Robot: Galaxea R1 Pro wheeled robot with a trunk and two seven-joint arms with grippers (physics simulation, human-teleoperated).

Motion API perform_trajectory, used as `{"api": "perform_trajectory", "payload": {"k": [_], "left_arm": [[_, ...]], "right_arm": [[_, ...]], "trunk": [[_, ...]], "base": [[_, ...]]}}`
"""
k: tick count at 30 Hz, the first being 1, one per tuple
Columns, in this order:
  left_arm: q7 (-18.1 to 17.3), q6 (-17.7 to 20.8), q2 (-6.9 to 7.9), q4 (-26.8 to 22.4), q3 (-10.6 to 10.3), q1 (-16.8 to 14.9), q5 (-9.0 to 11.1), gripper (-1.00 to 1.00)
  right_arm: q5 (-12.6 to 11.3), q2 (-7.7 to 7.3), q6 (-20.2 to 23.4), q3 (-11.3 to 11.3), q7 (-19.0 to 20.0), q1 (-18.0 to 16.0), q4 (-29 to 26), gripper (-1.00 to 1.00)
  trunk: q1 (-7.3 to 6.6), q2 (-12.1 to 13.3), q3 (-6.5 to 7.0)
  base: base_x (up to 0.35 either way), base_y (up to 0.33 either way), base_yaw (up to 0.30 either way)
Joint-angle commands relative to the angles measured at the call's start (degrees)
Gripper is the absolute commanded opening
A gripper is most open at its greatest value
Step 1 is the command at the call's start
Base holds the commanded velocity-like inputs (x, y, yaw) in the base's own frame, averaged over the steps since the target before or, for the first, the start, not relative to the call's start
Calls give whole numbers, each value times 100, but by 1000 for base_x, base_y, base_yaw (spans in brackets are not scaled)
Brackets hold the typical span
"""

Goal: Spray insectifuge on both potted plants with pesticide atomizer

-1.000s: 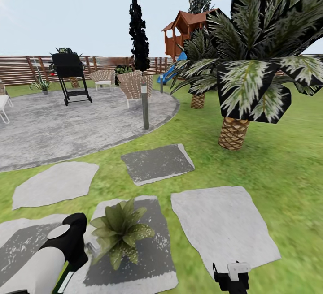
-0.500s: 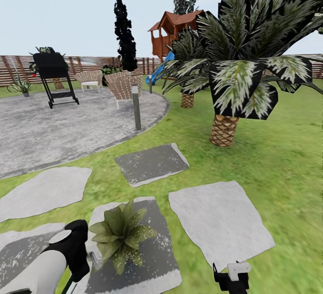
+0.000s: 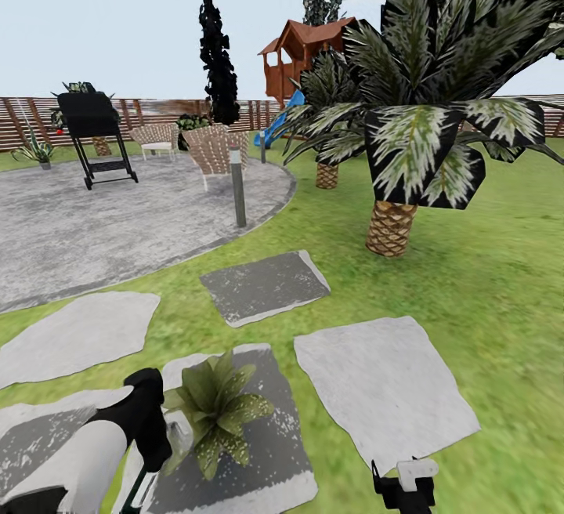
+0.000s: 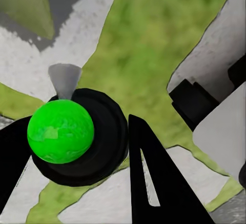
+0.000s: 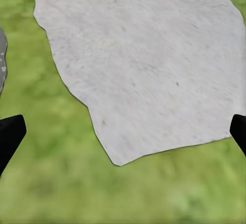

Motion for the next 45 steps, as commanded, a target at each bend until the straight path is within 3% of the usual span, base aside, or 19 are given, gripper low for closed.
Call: {"api": "perform_trajectory", "payload": {"k": [1,8,18,26,28,30,33,38,41,43,44,45], "left_arm": [[-42,53,-9,-4,34,-9,-49,-100],[9,43,24,23,-16,31,-80,-100],[12,51,2,10,17,31,-73,-100],[-26,73,-19,-5,26,-36,-75,-100],[-30,74,-99,-9,21,-56,-79,-100],[-38,70,-317,-17,1,-156,-153,-100],[-45,73,-410,-11,0,-283,-233,-100],[-54,70,-425,-10,-1,-560,-264,-100],[-546,70,-406,-10,-9,-814,-319,-100],[-763,70,-429,-10,-8,-924,-499,-100],[-852,72,-440,-10,0,-969,-729,-100],[-868,75,-442,-10,3,-968,-773,-100]], "right_arm": [[61,1,-18,-25,-32,-3,6,100],[62,1,-16,-24,-32,-4,7,100],[58,1,-17,-24,-32,-5,1,100],[56,8,-14,-24,-32,-7,-1,100],[58,5,-13,-24,-32,-5,-1,100],[64,1,-13,-30,-27,-2,-1,100],[63,1,-13,-32,-28,-4,-1,100],[58,1,-13,-33,-30,-4,-1,100],[60,1,-13,-33,-31,-7,-1,100],[58,1,-13,-33,-32,-6,-1,100],[57,1,-13,-33,-32,-4,-1,100],[57,1,-13,-33,-32,-3,-1,100]], "trunk": [[-1,-2,-6],[-1,-2,-6],[-1,-2,-7],[-1,-2,-32],[-1,-2,-33],[-1,-2,-33],[-1,-2,-33],[-1,-2,-33],[-1,-2,-33],[-1,-2,-33],[-1,-2,-33],[-1,-2,-33]], "base": [[0,0,0],[-108,105,-18],[-214,228,-276],[127,268,-163],[139,138,-13],[21,20,-2],[4,4,0],[0,0,0],[0,0,0],[0,0,0],[0,0,0],[0,0,0]]}}
